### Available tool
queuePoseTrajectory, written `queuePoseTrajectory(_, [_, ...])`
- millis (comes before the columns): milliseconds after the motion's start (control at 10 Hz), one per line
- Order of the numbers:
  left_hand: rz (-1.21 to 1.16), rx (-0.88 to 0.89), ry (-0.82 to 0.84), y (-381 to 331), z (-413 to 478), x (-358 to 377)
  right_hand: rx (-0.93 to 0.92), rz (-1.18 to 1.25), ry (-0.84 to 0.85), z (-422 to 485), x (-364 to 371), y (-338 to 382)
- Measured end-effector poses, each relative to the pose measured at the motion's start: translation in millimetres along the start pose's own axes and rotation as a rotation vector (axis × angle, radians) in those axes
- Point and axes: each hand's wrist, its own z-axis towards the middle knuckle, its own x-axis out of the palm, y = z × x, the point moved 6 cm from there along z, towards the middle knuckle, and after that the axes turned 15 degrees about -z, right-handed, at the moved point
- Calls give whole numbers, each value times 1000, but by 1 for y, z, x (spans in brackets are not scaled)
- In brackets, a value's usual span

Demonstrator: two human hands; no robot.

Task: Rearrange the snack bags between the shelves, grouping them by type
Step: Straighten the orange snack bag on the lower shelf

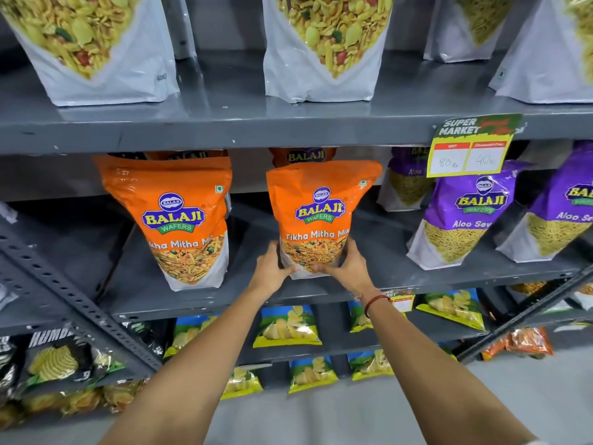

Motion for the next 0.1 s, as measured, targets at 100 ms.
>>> queuePoseTrajectory(100, [55, 21, -26, -2, -7, -7, 6, -86, -141, -14, -11, 5])
